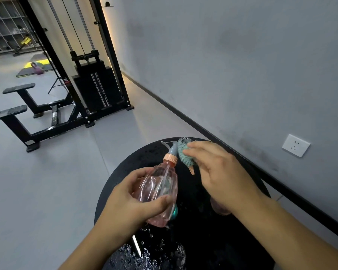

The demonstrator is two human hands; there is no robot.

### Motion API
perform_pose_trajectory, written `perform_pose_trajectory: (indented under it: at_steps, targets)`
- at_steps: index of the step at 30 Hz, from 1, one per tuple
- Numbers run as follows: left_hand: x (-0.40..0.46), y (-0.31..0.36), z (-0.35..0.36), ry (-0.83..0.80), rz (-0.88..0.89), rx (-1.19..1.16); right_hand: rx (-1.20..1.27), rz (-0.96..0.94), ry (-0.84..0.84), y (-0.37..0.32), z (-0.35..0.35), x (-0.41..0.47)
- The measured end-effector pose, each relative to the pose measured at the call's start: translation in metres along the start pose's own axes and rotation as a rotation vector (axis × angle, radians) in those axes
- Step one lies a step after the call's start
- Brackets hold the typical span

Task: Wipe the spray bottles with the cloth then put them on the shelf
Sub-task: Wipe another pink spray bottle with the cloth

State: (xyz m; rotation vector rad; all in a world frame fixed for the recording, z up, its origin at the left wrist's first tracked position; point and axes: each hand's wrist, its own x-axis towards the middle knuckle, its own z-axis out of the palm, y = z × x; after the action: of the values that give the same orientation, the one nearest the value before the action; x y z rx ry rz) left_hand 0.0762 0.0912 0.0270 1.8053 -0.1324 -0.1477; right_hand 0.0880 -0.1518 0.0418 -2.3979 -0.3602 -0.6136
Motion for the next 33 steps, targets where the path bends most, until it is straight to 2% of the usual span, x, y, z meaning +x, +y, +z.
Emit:
perform_pose_trajectory:
  at_steps: [5, 11, 17, 22, 28, 33]
  targets:
    - [0.005, 0.0, -0.004, 0.075, -0.02, -0.083, -0.018, -0.029, -0.12, -0.006, 0.008, -0.012]
    - [0.002, 0.0, 0.003, -0.016, 0.015, -0.022, -0.064, -0.008, 0.003, -0.006, 0.01, -0.008]
    - [0.007, -0.005, -0.002, 0.04, 0.004, -0.083, -0.031, 0.024, -0.142, -0.01, 0.008, -0.012]
    - [0.008, -0.007, 0.003, -0.015, 0.001, -0.059, 0.015, 0.075, -0.055, -0.007, 0.005, -0.008]
    - [0.013, -0.008, 0.0, 0.025, -0.004, -0.091, 0.023, 0.084, -0.178, -0.009, 0.004, -0.014]
    - [0.012, -0.009, 0.006, -0.016, 0.018, -0.058, 0.042, 0.111, -0.075, -0.005, 0.003, -0.013]
